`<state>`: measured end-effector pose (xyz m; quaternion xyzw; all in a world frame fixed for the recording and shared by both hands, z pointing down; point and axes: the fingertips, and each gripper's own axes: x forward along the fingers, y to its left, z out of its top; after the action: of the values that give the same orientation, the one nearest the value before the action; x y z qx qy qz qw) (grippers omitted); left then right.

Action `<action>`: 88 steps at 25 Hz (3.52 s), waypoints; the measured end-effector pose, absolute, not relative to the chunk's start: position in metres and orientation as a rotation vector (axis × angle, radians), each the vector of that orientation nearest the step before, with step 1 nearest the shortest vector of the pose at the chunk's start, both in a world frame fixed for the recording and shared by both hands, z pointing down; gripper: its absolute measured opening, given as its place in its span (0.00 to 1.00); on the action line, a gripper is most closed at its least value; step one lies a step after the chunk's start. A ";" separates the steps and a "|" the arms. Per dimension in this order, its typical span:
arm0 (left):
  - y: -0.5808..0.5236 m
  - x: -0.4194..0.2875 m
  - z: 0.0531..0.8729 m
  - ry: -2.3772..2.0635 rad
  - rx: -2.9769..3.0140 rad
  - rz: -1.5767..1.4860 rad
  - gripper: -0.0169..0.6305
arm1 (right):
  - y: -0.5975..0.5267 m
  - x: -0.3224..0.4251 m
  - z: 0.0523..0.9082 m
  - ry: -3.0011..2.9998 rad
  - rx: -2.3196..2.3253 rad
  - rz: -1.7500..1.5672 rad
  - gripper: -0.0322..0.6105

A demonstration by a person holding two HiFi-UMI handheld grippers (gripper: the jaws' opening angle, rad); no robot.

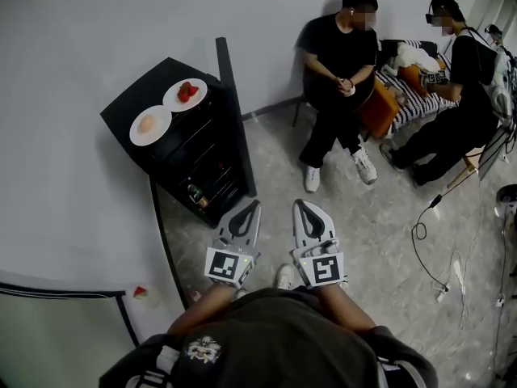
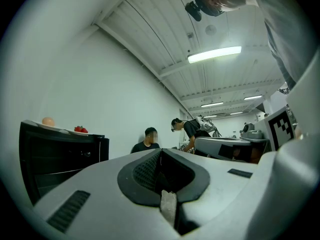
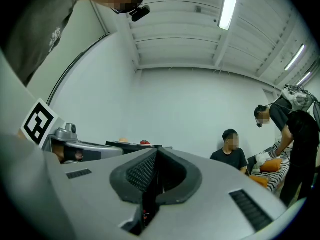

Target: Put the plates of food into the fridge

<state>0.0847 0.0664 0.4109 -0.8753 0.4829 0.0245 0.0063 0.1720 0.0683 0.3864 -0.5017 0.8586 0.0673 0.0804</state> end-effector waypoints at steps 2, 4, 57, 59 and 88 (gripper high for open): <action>0.061 0.089 0.412 1.534 -2.730 0.071 0.06 | 0.062 0.177 0.386 2.581 -1.478 0.193 0.09; 0.056 0.092 0.412 1.558 -2.718 0.070 0.06 | 0.058 0.180 0.385 2.594 -1.443 0.181 0.09; -0.083 -0.090 0.415 1.934 -2.425 0.088 0.06 | -0.119 -0.006 0.389 2.794 -0.957 0.067 0.09; -0.089 -0.090 0.417 1.966 -2.399 0.069 0.06 | -0.128 -0.008 0.390 2.803 -0.925 0.071 0.09; -0.104 -0.107 0.421 2.315 -2.097 0.047 0.06 | -0.226 -0.062 0.424 2.337 -0.471 -1.554 0.14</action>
<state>-0.1067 -0.1043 0.4212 -0.6713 0.7410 0.0149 0.0086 -0.0624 -0.2257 0.4236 -0.1636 0.8122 -0.5402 0.1476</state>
